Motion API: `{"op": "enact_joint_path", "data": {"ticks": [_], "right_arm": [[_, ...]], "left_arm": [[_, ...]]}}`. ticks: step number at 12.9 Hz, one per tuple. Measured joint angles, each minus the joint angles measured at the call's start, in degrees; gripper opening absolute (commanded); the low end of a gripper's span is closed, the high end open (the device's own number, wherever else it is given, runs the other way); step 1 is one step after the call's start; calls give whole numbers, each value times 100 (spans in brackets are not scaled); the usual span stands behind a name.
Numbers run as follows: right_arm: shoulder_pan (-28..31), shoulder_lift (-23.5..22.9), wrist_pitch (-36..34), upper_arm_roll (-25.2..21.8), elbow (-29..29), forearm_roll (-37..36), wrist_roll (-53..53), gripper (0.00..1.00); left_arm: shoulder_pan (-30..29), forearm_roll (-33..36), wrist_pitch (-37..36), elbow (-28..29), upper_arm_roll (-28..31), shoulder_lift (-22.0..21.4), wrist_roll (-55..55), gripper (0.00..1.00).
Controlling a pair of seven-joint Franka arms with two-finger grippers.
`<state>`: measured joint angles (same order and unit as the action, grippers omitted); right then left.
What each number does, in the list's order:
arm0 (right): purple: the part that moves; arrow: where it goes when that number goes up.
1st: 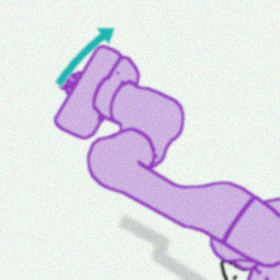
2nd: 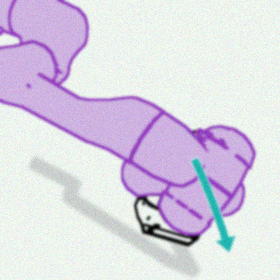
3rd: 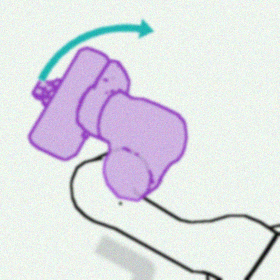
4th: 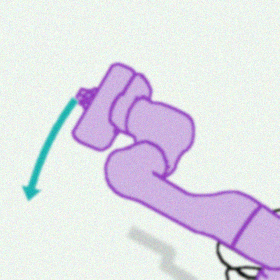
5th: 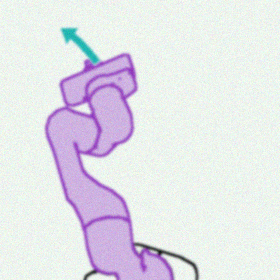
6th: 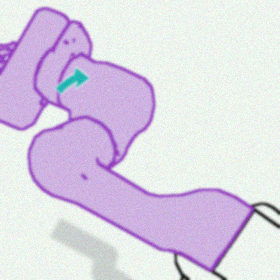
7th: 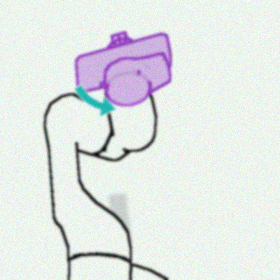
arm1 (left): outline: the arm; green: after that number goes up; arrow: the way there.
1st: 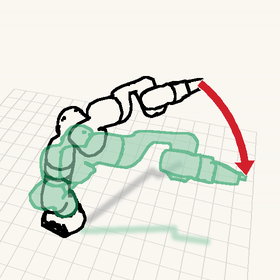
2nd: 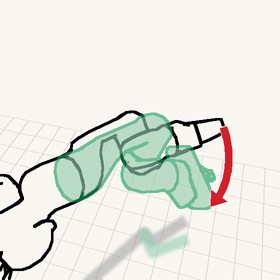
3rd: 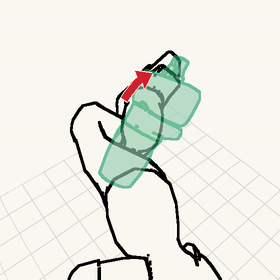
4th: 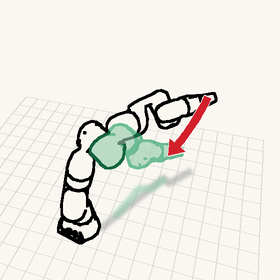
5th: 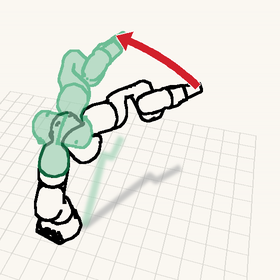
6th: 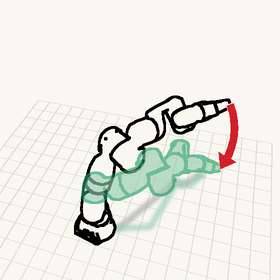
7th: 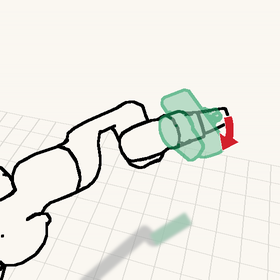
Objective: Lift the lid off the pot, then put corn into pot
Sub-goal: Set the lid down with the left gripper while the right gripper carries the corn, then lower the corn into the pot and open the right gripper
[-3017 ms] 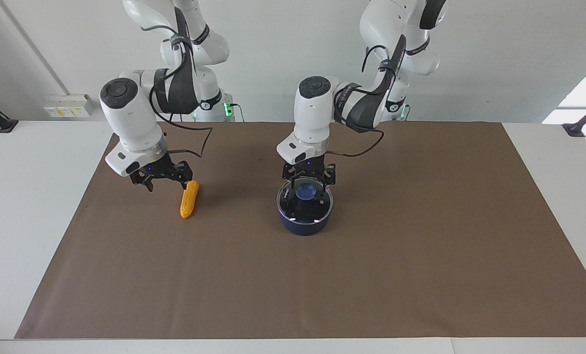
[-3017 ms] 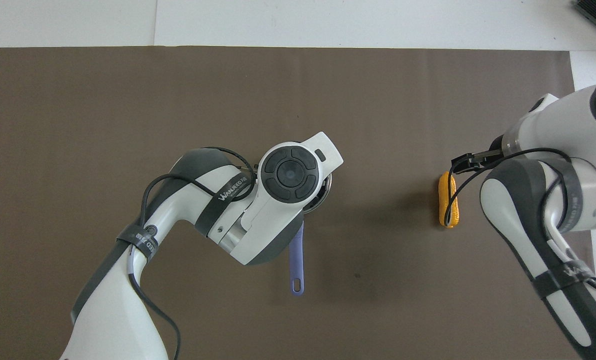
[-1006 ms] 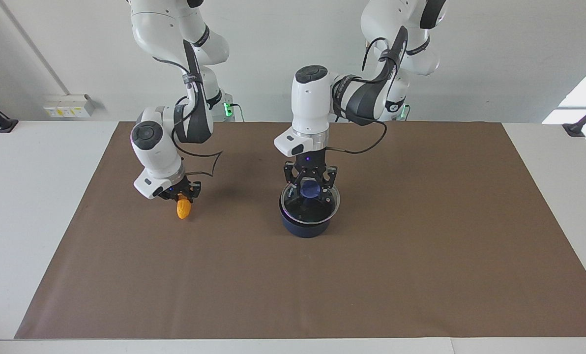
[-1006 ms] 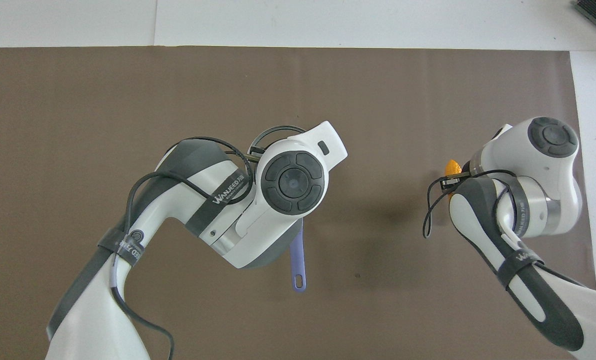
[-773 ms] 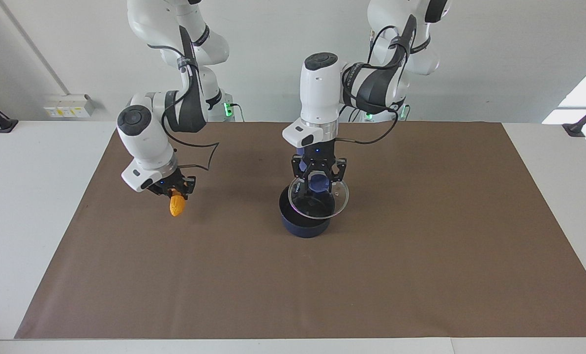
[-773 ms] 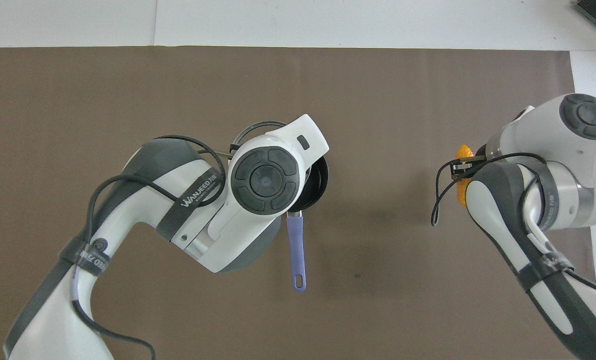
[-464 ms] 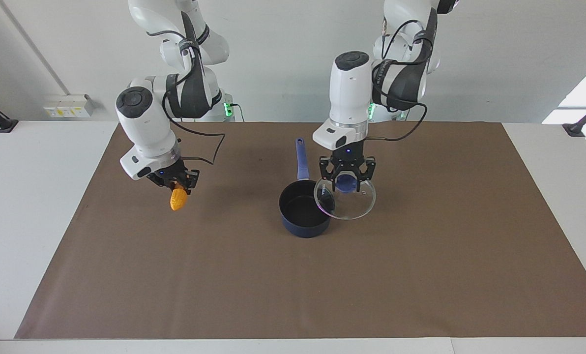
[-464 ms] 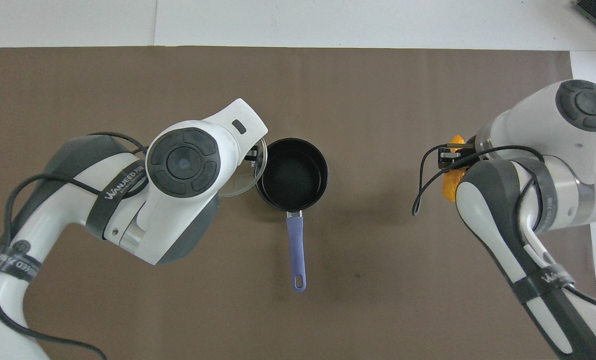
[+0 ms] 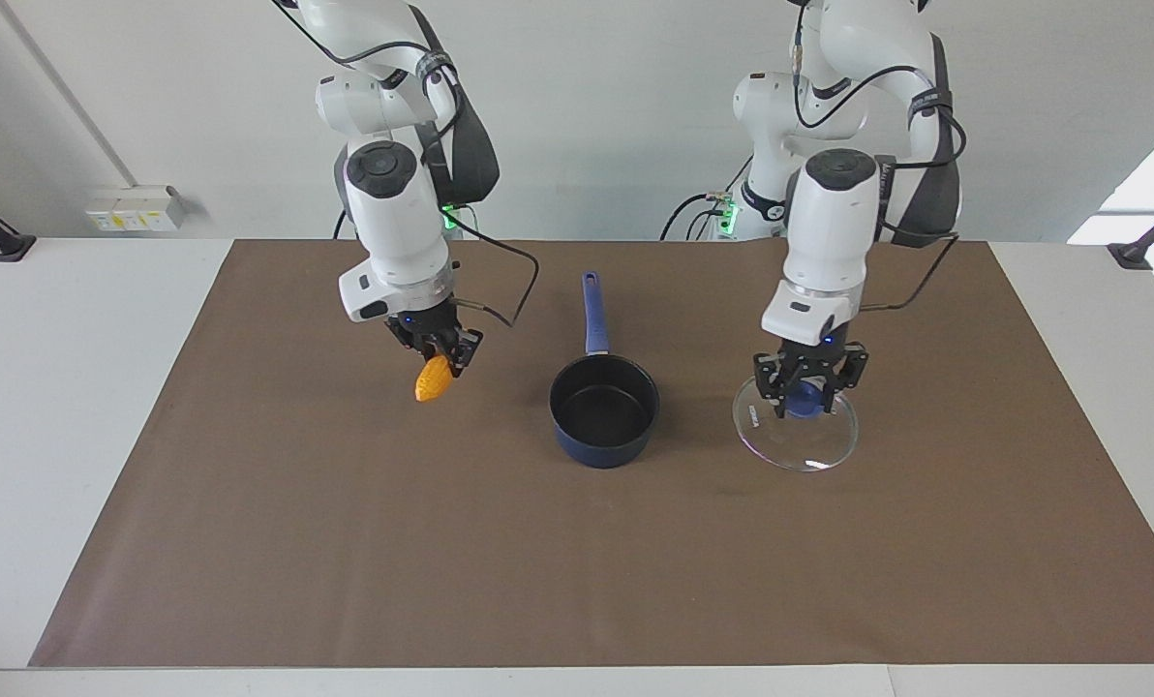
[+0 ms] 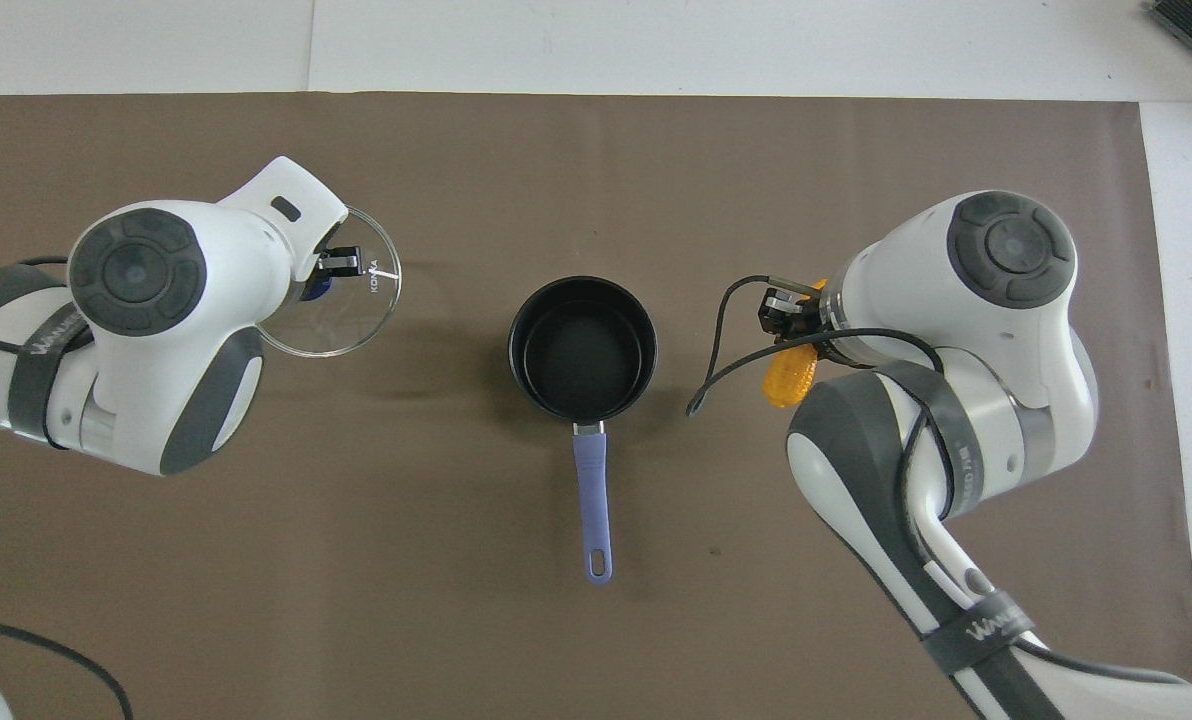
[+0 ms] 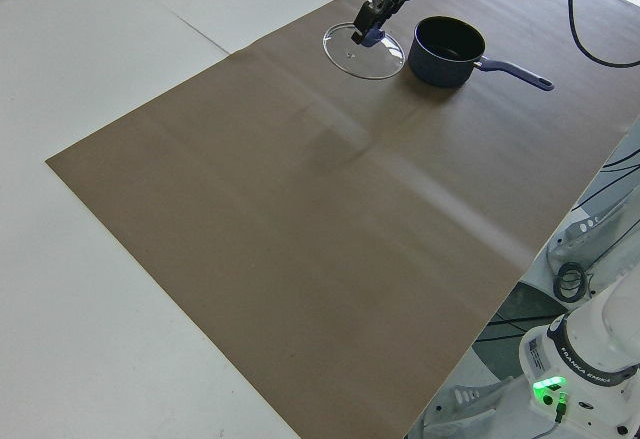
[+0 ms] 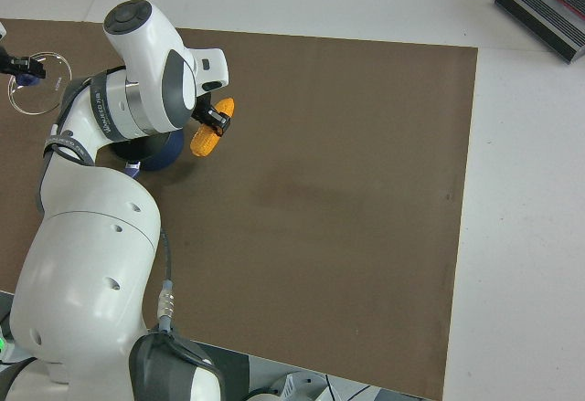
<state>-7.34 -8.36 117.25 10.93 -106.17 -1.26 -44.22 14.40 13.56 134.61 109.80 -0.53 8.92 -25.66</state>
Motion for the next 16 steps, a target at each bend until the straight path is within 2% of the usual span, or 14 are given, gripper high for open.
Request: {"op": "enact_joint_path", "data": {"ticks": [2,4,7,10,12,16], "right_arm": [[0,-11,186,357,0,27,-1093,0],[-77,-108,740,680,-5,280,-2202,0],[-490,-375,1552,741,-6,409,-3294,0],[-758,-692,2124,744,13,431,-3707,0],[-813,-988,2272,743,160,426,-3723,0],[-821,-1356,2546,730,296,416,-3723,0]], "left_arm": [[-599,-100,561,425,0,-1,379,0],[-1058,-168,793,768,0,-3,629,0],[-1477,-250,1082,1127,-4,-4,674,0],[-1585,-346,1149,1366,-11,-3,723,0],[-1633,-545,1159,1446,-21,-3,980,0],[-1740,-1692,1100,1507,-14,-4,2222,0]]}}
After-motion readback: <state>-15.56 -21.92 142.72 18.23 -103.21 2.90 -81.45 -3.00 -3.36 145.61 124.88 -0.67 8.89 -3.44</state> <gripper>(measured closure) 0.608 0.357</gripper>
